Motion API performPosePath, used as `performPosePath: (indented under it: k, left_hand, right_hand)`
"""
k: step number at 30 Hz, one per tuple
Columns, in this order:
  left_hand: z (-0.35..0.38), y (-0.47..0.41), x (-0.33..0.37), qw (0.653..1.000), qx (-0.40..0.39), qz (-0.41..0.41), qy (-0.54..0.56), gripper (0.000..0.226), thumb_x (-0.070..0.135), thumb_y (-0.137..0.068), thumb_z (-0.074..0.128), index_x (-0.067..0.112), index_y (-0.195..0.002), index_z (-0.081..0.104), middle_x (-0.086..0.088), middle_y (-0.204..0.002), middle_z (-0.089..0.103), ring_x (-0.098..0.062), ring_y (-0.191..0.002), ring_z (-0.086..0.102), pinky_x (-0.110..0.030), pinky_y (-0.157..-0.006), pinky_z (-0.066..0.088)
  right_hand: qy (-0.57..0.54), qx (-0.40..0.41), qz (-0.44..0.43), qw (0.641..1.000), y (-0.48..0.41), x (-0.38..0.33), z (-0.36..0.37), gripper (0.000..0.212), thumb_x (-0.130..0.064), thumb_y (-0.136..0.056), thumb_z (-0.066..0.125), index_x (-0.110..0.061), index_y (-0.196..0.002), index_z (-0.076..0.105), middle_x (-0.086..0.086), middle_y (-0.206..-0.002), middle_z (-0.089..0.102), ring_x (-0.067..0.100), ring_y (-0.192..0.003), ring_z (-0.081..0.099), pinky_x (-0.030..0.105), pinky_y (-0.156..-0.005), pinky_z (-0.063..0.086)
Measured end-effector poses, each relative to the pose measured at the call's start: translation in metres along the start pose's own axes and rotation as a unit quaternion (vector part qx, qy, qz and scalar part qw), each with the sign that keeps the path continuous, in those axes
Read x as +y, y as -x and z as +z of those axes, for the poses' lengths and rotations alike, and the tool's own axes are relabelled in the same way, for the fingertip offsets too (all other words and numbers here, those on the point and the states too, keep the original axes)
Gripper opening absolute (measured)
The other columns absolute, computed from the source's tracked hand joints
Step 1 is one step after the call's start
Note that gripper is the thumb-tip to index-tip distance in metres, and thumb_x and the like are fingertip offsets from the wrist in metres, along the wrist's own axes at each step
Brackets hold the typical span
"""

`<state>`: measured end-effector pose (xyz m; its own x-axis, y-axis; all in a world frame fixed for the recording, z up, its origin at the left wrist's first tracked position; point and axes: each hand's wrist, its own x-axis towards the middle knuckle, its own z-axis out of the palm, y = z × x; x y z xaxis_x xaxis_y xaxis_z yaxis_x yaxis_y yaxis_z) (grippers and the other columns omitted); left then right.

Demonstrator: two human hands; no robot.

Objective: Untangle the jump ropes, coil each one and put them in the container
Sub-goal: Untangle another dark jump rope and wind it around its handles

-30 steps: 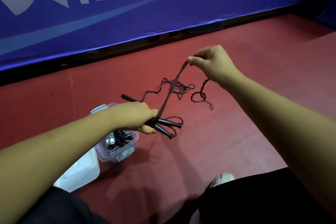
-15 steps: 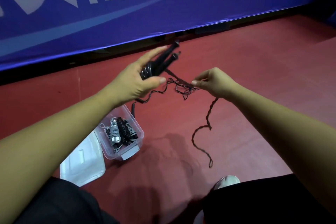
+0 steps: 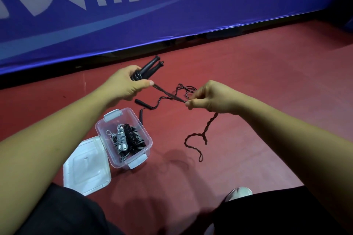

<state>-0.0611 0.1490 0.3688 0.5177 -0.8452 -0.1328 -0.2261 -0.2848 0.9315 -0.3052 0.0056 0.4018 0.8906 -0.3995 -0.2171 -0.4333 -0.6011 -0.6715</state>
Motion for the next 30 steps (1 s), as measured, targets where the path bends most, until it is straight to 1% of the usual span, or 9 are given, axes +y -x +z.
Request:
performPosePath:
  k: [3, 7, 12, 18, 22, 24, 26, 28, 30]
  left_hand:
    - [-0.001, -0.004, -0.005, 0.984, 0.024, 0.043, -0.172, 0.033, 0.036, -0.078, 0.082, 0.019, -0.094, 0.059, 0.001, -0.066, 0.053, -0.016, -0.052, 0.044, -0.026, -0.048, 0.037]
    - [-0.002, -0.003, -0.007, 0.955, 0.022, 0.065, -0.289, 0.040, 0.052, -0.071, 0.082, 0.027, -0.091, 0.058, 0.003, -0.079, 0.065, -0.018, -0.072, 0.060, -0.032, -0.066, 0.046]
    - [0.007, 0.006, 0.002, 0.913, -0.012, 0.072, -0.401, 0.049, 0.062, -0.066, 0.079, 0.023, -0.085, 0.057, 0.005, -0.075, 0.060, -0.015, -0.072, 0.057, -0.028, -0.058, 0.038]
    - [0.032, 0.019, 0.007, 0.892, -0.109, 0.102, -0.427, 0.042, 0.064, -0.069, 0.077, 0.027, -0.072, 0.057, 0.007, -0.063, 0.059, -0.009, -0.062, 0.057, -0.027, -0.056, 0.040]
    - [0.048, 0.025, 0.005, 0.886, -0.143, 0.106, -0.428, 0.027, 0.048, -0.074, 0.075, 0.028, -0.072, 0.056, 0.006, -0.065, 0.062, -0.012, -0.063, 0.061, -0.031, -0.061, 0.052]
    - [0.058, 0.028, 0.003, 0.871, -0.163, 0.127, -0.446, 0.022, 0.043, -0.075, 0.070, 0.025, -0.079, 0.058, 0.004, -0.065, 0.061, -0.013, -0.062, 0.060, -0.038, -0.064, 0.054]
    - [0.066, 0.032, 0.003, 0.850, -0.190, 0.157, -0.465, 0.021, 0.039, -0.078, 0.067, 0.023, -0.086, 0.057, 0.003, -0.067, 0.060, -0.013, -0.061, 0.058, -0.038, -0.063, 0.053]
    - [0.068, 0.036, 0.004, 0.830, -0.222, 0.188, -0.475, 0.019, 0.037, -0.080, 0.064, 0.028, -0.081, 0.048, 0.003, -0.069, 0.060, -0.016, -0.062, 0.057, -0.037, -0.062, 0.052]
    - [0.069, 0.039, 0.006, 0.814, -0.240, 0.218, -0.481, 0.026, 0.035, -0.081, 0.063, 0.033, -0.077, 0.038, 0.004, -0.071, 0.058, -0.018, -0.063, 0.056, -0.037, -0.061, 0.051]
  right_hand:
    - [0.010, 0.011, -0.014, 1.000, 0.004, -0.005, 0.003, 0.016, -0.026, -0.094, 0.069, -0.014, -0.083, 0.073, -0.022, -0.038, 0.047, -0.003, -0.041, 0.048, 0.008, -0.045, 0.032]
    - [-0.036, 0.020, -0.019, 0.999, 0.003, -0.007, 0.008, 0.024, -0.038, -0.090, 0.071, -0.019, -0.076, 0.076, -0.006, -0.052, 0.041, 0.015, -0.052, 0.035, 0.025, -0.051, 0.029]
    - [-0.108, 0.036, -0.031, 0.993, 0.011, -0.018, 0.005, 0.025, -0.034, -0.092, 0.069, -0.014, -0.078, 0.075, 0.003, -0.055, 0.038, 0.016, -0.047, 0.031, 0.022, -0.044, 0.023]
    - [-0.144, 0.068, -0.035, 0.987, 0.019, -0.031, -0.009, 0.029, -0.035, -0.093, 0.068, -0.009, -0.080, 0.074, 0.009, -0.055, 0.041, 0.017, -0.046, 0.028, 0.021, -0.042, 0.022]
    - [-0.140, 0.096, -0.045, 0.985, 0.019, -0.033, -0.013, 0.029, -0.033, -0.092, 0.070, -0.012, -0.073, 0.072, 0.008, -0.053, 0.040, 0.013, -0.042, 0.029, 0.018, -0.040, 0.024]
    - [-0.128, 0.098, -0.045, 0.986, 0.017, -0.031, -0.015, 0.030, -0.033, -0.091, 0.072, -0.016, -0.066, 0.070, 0.006, -0.052, 0.039, 0.012, -0.041, 0.029, 0.018, -0.039, 0.025]
    - [-0.085, 0.102, -0.050, 0.990, 0.014, -0.027, -0.017, 0.034, -0.035, -0.089, 0.073, -0.018, -0.060, 0.067, 0.006, -0.052, 0.042, 0.011, -0.041, 0.032, 0.019, -0.039, 0.027]
    - [0.000, 0.104, -0.068, 0.992, 0.010, -0.022, -0.020, 0.032, -0.038, -0.088, 0.074, -0.013, -0.068, 0.072, 0.010, -0.056, 0.055, 0.015, -0.047, 0.043, 0.027, -0.042, 0.035]
    - [0.071, 0.104, -0.077, 0.989, 0.006, -0.015, -0.024, 0.030, -0.039, -0.088, 0.073, -0.010, -0.081, 0.076, 0.009, -0.069, 0.069, 0.022, -0.060, 0.060, 0.033, -0.054, 0.046]
